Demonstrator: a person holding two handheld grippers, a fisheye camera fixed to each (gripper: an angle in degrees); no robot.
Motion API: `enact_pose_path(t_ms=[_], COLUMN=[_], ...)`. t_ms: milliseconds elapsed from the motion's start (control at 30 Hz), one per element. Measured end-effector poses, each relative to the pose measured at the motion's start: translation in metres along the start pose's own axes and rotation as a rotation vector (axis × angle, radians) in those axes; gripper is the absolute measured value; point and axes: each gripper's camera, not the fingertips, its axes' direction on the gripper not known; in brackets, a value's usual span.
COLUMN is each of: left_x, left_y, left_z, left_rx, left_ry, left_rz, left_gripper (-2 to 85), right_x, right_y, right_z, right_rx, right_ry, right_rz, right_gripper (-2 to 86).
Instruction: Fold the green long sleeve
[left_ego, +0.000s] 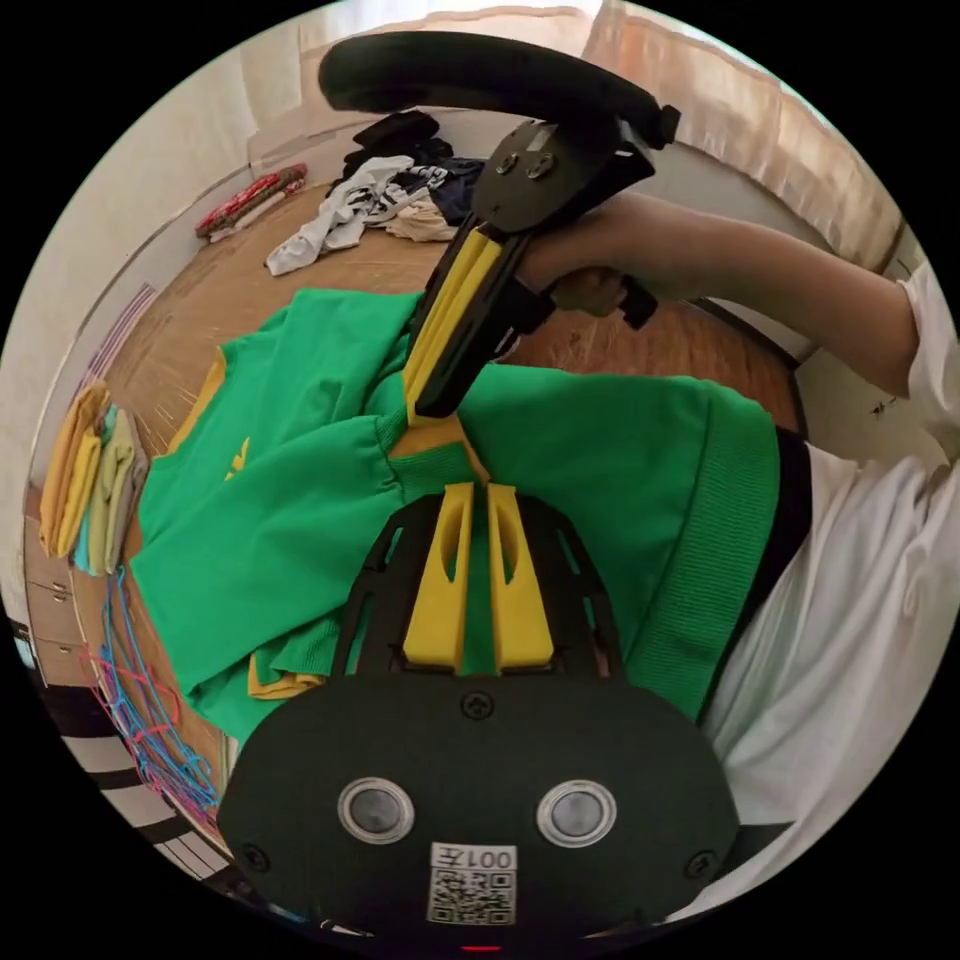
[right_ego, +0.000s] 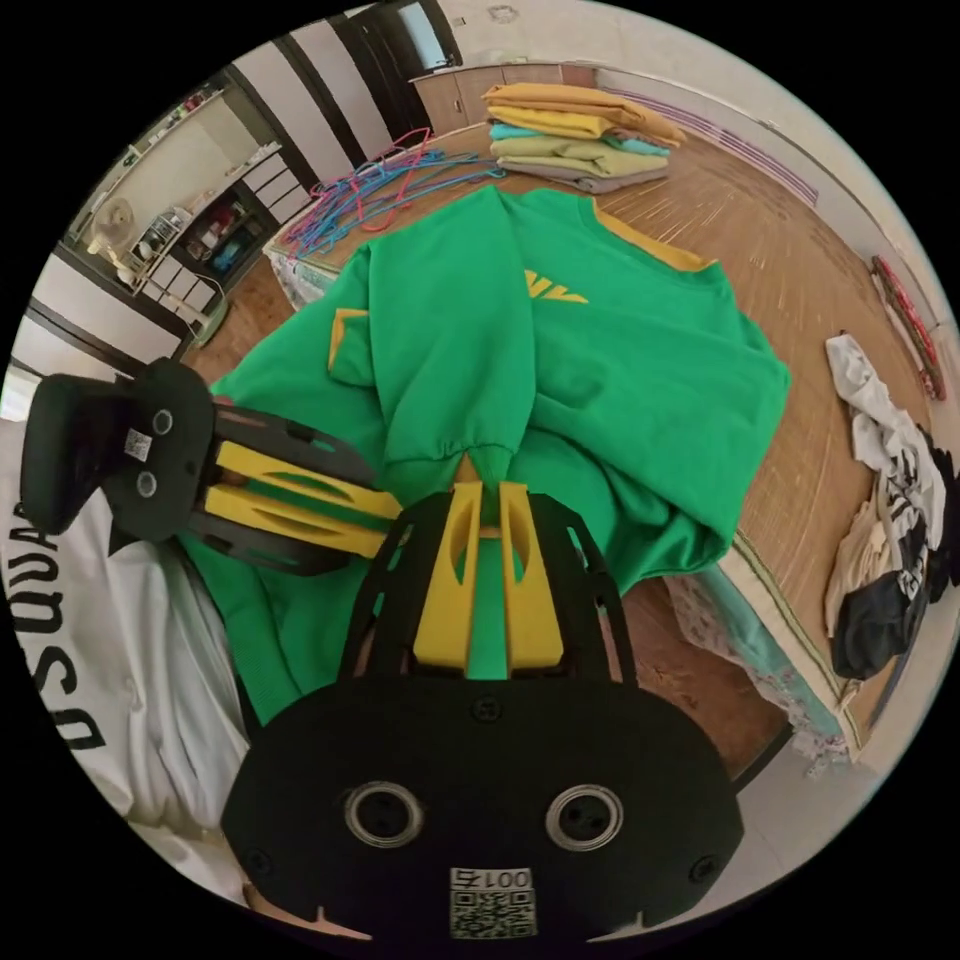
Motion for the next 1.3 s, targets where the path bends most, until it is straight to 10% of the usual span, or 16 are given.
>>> enact_pose_path(t_ms=[467, 767, 1300], left_x=[0.008, 0.095, 0.16], left_y=[0.101, 0.185, 0.149], left_z=[-0.111, -0.123, -0.137], left_rx=[-0.271, -0.501, -0.475], left_ry=[-0.273, 0.174, -0.308], left_rz=[-0.163, -0.066, -0.05], left_gripper=[5.5, 12.2, 11.0], right_x=[-0.008, -0.094, -0.148], right_y=[0.161, 0.234, 0.234], right_z=[-0.022, -0.01, 0.037], right_rx=[0.045, -0.281, -0.277], right_ry=[0.018, 0.012, 0.367], right_rz=[0.043, -0.146, -0.306], right_gripper=[8.5, 12.7, 7.4])
